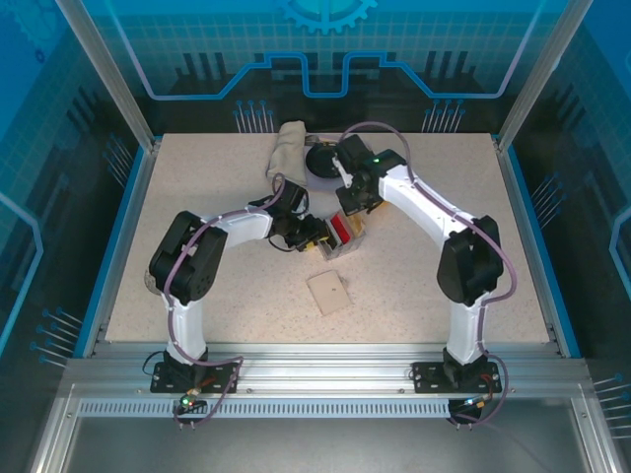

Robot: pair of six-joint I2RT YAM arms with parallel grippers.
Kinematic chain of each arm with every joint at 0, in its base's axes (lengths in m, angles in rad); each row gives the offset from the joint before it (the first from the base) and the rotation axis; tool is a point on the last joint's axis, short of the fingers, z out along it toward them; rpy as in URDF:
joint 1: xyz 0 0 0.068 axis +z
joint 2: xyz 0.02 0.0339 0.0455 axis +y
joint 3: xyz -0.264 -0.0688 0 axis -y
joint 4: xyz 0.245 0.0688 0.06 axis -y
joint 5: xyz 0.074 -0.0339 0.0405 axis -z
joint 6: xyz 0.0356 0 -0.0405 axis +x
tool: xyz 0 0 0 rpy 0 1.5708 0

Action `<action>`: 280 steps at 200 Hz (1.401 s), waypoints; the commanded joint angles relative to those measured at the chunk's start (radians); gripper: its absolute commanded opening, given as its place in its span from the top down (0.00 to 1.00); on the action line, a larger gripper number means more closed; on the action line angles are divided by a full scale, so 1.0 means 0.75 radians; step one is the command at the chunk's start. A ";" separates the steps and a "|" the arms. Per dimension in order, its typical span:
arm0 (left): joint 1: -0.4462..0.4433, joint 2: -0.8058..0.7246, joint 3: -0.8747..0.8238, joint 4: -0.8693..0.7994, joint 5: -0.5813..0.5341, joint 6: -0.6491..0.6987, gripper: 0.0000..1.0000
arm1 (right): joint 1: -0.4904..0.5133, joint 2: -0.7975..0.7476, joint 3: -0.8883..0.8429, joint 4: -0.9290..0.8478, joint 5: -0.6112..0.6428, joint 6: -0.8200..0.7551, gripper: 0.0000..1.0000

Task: Put the credit cards into the card holder

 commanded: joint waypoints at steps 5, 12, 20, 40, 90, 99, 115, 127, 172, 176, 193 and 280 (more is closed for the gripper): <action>0.002 -0.123 -0.021 -0.087 -0.015 0.031 0.55 | -0.046 -0.170 -0.110 0.067 -0.160 0.114 1.00; 0.002 -0.149 -0.033 -0.079 -0.015 0.029 0.53 | -0.060 -0.209 -0.154 0.094 -0.186 0.145 1.00; 0.002 -0.184 -0.052 -0.064 -0.019 0.018 0.50 | -0.075 -0.262 -0.205 0.129 -0.221 0.184 1.00; 0.004 -0.287 -0.100 -0.035 -0.037 0.003 0.43 | -0.106 -0.397 -0.351 0.233 -0.288 0.283 1.00; 0.013 -0.562 -0.271 0.029 -0.043 -0.023 0.33 | -0.114 -0.605 -0.652 0.464 -0.339 0.523 1.00; 0.021 -0.597 -0.296 0.023 -0.033 -0.023 0.31 | -0.111 -0.625 -0.694 0.494 -0.333 0.554 1.00; 0.053 -0.634 -0.310 0.012 0.013 -0.025 0.31 | -0.105 -0.678 -0.795 0.577 -0.328 0.610 1.00; 0.072 -0.659 -0.317 0.013 0.029 -0.042 0.31 | -0.107 -0.717 -0.862 0.634 -0.334 0.656 1.00; 0.082 -0.668 -0.334 0.127 0.101 -0.119 0.29 | -0.105 -0.707 -0.926 0.752 -0.459 0.698 1.00; 0.082 -0.670 -0.341 0.139 0.106 -0.130 0.29 | -0.105 -0.699 -0.922 0.753 -0.464 0.698 1.00; 0.083 -0.697 -0.390 0.187 0.115 -0.180 0.27 | -0.106 -0.674 -0.900 0.770 -0.491 0.701 1.00; 0.096 -0.577 -0.384 0.639 0.412 -0.402 0.26 | -0.105 -0.664 -0.913 0.932 -0.663 0.820 1.00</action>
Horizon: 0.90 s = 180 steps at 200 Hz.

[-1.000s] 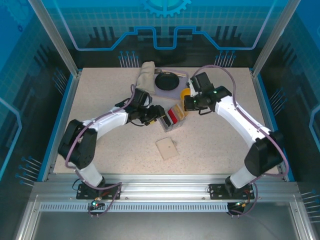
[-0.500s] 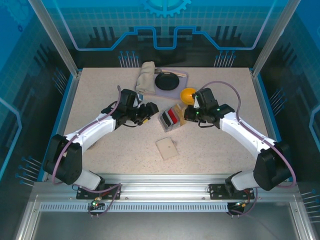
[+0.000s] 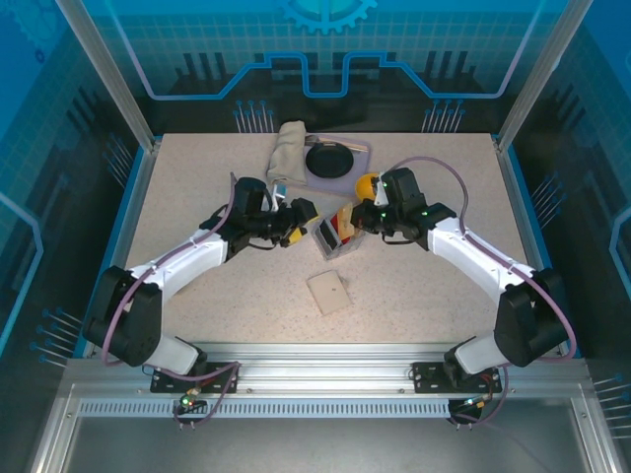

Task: Put the credit cards into the card holder

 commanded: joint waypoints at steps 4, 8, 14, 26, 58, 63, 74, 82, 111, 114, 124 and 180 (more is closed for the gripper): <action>0.011 0.074 0.017 0.269 0.164 -0.141 0.26 | 0.003 -0.033 0.008 0.090 -0.092 0.061 1.00; 0.011 0.079 0.016 0.289 0.166 -0.154 0.26 | 0.001 -0.035 0.005 0.099 -0.099 0.070 1.00; 0.011 0.083 0.011 0.319 0.165 -0.171 0.26 | -0.003 -0.039 -0.001 0.115 -0.112 0.085 1.00; 0.011 0.083 0.001 0.366 0.167 -0.188 0.27 | -0.013 -0.041 -0.018 0.155 -0.143 0.121 1.00; 0.011 0.109 -0.011 0.465 0.211 -0.221 0.30 | -0.028 -0.025 -0.024 0.238 -0.237 0.195 1.00; 0.011 0.112 -0.015 0.481 0.213 -0.229 0.31 | -0.028 -0.022 -0.023 0.244 -0.241 0.206 1.00; 0.011 0.115 -0.022 0.493 0.218 -0.233 0.32 | -0.034 -0.020 -0.024 0.253 -0.244 0.220 1.00; 0.012 0.116 -0.025 0.491 0.222 -0.227 0.34 | -0.044 -0.017 -0.029 0.268 -0.254 0.237 1.00; 0.011 0.126 -0.024 0.486 0.240 -0.208 0.36 | -0.082 -0.007 -0.071 0.376 -0.329 0.319 1.00; 0.011 0.126 -0.024 0.486 0.242 -0.206 0.38 | -0.084 -0.005 -0.073 0.384 -0.333 0.324 1.00; 0.012 0.130 -0.020 0.488 0.244 -0.198 0.43 | -0.091 -0.004 -0.077 0.398 -0.348 0.338 1.00; 0.012 0.165 0.007 0.497 0.271 -0.194 0.56 | -0.117 0.018 -0.106 0.500 -0.432 0.411 1.00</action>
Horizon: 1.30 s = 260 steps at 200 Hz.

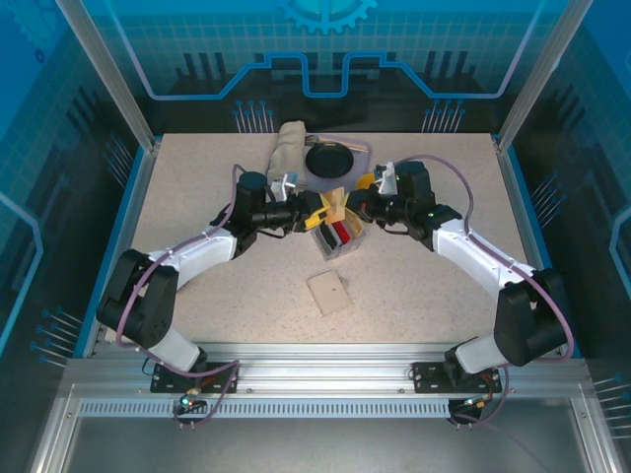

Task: Put the credit cards into the card holder

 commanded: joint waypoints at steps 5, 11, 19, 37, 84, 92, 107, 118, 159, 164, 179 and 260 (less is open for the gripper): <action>0.009 0.024 0.010 0.039 0.050 0.011 0.56 | -0.028 0.020 -0.030 0.097 -0.081 0.060 1.00; 0.009 0.024 0.011 0.041 0.051 0.013 0.57 | -0.030 0.022 -0.030 0.095 -0.085 0.059 1.00; 0.010 0.024 0.015 0.043 0.051 0.012 0.58 | -0.033 0.022 -0.026 0.086 -0.085 0.056 1.00; 0.011 0.016 0.015 0.014 0.034 0.025 0.52 | -0.041 0.016 -0.023 0.048 -0.073 0.033 1.00; 0.015 -0.022 -0.005 -0.069 -0.053 0.065 0.40 | -0.066 -0.021 -0.019 -0.032 -0.043 -0.021 1.00; 0.013 -0.008 -0.003 -0.041 -0.041 0.047 0.42 | -0.066 -0.017 -0.020 -0.013 -0.065 -0.011 1.00; 0.013 0.017 0.006 0.007 -0.014 0.021 0.46 | -0.066 -0.011 -0.024 0.029 -0.106 0.013 1.00; 0.015 0.029 0.016 0.024 -0.007 0.015 0.50 | -0.066 -0.008 -0.026 0.054 -0.121 0.029 1.00; 0.014 0.060 0.051 0.100 0.066 0.000 0.63 | -0.066 0.025 -0.029 0.121 -0.174 0.065 0.99; 0.015 0.061 0.052 0.104 0.073 -0.001 0.65 | -0.066 0.028 -0.029 0.124 -0.180 0.067 0.99; 0.013 0.062 0.059 0.108 0.083 0.008 0.72 | -0.068 0.028 -0.028 0.122 -0.183 0.062 0.98; 0.013 0.089 0.062 0.248 0.158 -0.051 1.00 | -0.091 0.043 -0.002 0.114 -0.300 -0.001 0.80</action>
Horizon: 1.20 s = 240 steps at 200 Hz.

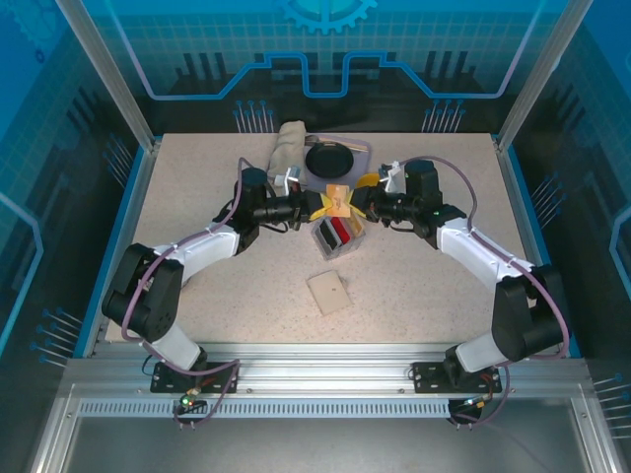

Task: Put the credit cards into the card holder

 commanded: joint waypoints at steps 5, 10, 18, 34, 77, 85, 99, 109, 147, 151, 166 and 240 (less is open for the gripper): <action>0.006 0.041 0.023 0.128 0.094 -0.056 1.00 | -0.003 0.019 0.025 0.042 -0.102 -0.029 0.79; 0.007 0.042 0.027 0.139 0.101 -0.063 1.00 | -0.005 0.024 0.026 0.049 -0.107 -0.028 0.79; 0.006 0.042 0.025 0.148 0.114 -0.068 1.00 | -0.010 0.028 0.027 0.059 -0.114 -0.023 0.79; 0.006 0.038 0.027 0.145 0.138 -0.068 1.00 | -0.019 0.033 0.021 0.089 -0.126 -0.015 0.80; 0.010 -0.012 0.025 -0.201 0.074 0.100 0.82 | -0.047 0.003 0.056 -0.116 -0.088 -0.170 0.99; 0.010 -0.041 0.015 -0.325 0.025 0.166 0.75 | -0.040 -0.014 0.076 -0.250 -0.036 -0.258 0.99; 0.010 -0.098 0.000 -0.589 -0.105 0.281 0.56 | 0.006 -0.056 0.119 -0.517 0.133 -0.458 0.99; 0.007 -0.142 -0.041 -0.704 -0.185 0.325 0.47 | 0.068 -0.068 0.152 -0.700 0.295 -0.579 0.99; -0.006 -0.282 -0.245 -0.908 -0.390 0.344 0.39 | 0.324 -0.027 0.090 -0.865 0.563 -0.665 0.99; -0.009 -0.293 -0.263 -0.909 -0.394 0.342 0.39 | 0.346 -0.020 0.078 -0.863 0.577 -0.663 0.99; -0.031 -0.317 -0.316 -0.912 -0.396 0.330 0.39 | 0.428 0.006 0.050 -0.861 0.627 -0.671 0.99; -0.239 -0.170 -0.294 -0.848 -0.457 0.287 0.41 | 0.487 0.092 -0.056 -0.829 0.794 -0.707 0.99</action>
